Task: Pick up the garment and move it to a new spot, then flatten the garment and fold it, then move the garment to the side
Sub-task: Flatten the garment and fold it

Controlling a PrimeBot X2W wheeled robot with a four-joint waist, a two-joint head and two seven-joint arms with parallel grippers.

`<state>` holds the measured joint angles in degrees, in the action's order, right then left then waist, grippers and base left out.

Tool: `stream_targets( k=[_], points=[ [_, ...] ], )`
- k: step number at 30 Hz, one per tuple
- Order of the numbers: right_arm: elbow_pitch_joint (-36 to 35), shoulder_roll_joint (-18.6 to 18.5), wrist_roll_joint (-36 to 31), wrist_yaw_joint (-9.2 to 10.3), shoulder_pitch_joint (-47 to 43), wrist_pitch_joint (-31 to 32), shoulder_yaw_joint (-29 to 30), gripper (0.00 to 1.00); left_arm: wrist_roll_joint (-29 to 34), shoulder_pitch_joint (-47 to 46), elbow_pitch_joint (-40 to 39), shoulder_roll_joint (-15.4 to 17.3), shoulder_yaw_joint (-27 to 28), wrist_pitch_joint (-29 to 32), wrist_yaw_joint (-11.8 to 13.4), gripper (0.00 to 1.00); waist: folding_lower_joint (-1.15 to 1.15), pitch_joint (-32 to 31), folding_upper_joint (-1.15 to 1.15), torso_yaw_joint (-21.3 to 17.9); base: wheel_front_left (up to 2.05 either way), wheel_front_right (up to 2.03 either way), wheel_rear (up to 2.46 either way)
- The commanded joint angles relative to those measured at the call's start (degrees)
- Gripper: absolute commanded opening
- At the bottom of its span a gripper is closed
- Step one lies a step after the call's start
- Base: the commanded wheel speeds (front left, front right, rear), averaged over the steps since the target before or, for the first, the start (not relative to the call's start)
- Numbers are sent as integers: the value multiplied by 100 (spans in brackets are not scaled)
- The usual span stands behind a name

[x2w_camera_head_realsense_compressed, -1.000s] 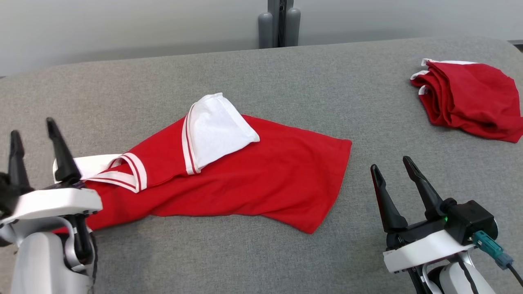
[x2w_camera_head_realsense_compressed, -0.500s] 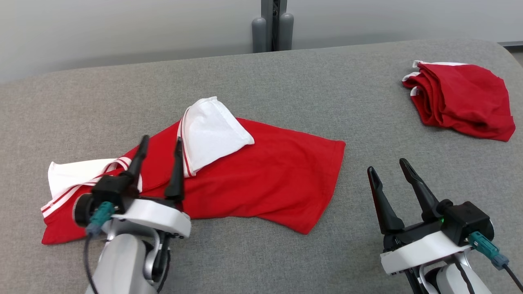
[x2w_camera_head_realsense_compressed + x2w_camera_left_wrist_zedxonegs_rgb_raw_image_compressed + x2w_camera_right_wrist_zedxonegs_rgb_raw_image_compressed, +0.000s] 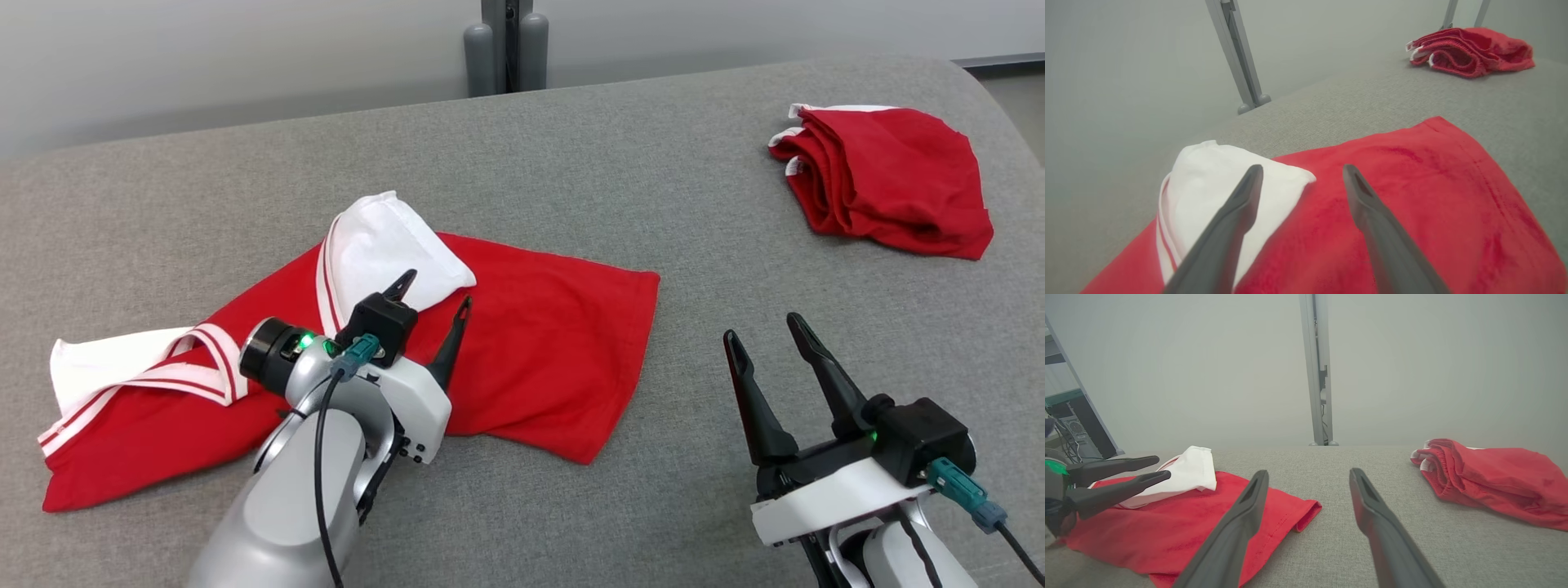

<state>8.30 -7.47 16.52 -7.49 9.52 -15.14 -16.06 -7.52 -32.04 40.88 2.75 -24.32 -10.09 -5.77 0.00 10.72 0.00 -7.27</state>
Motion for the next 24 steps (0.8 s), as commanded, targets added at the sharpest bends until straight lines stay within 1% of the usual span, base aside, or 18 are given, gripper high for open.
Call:
stream_targets(
  k=[1,11,17,18,19,20,21,24],
  points=[
    [21,-21,1,0,65,-5,-29,100,59,-123,103,29,-24,8,64,100,0,27,0,-51,0,0,0],
    [29,-67,57,0,179,-5,-94,100,135,-831,1401,27,-450,39,519,100,0,172,0,-313,0,0,0],
    [28,-93,61,0,177,-5,-120,100,153,-1073,1975,30,-603,-78,643,100,0,189,0,-373,0,0,0],
    [27,-94,62,-1,176,-5,-124,100,168,-1116,2057,28,-626,-105,656,75,0,191,0,-377,0,0,0],
    [29,-98,57,-1,176,-5,-125,100,150,-1137,2125,27,-641,-126,664,39,0,194,0,-380,0,0,0],
    [30,-101,55,-1,179,-5,-130,100,120,-1154,2198,26,-649,-160,669,12,0,199,0,-381,0,0,0],
    [27,-107,55,0,186,-5,-130,100,93,-1178,2254,26,-656,-186,675,0,0,208,0,-380,0,0,0],
    [3,-110,48,-1,211,-5,-114,100,11,-1254,2341,28,-602,-328,746,0,0,240,0,-359,0,0,0]
  ],
)
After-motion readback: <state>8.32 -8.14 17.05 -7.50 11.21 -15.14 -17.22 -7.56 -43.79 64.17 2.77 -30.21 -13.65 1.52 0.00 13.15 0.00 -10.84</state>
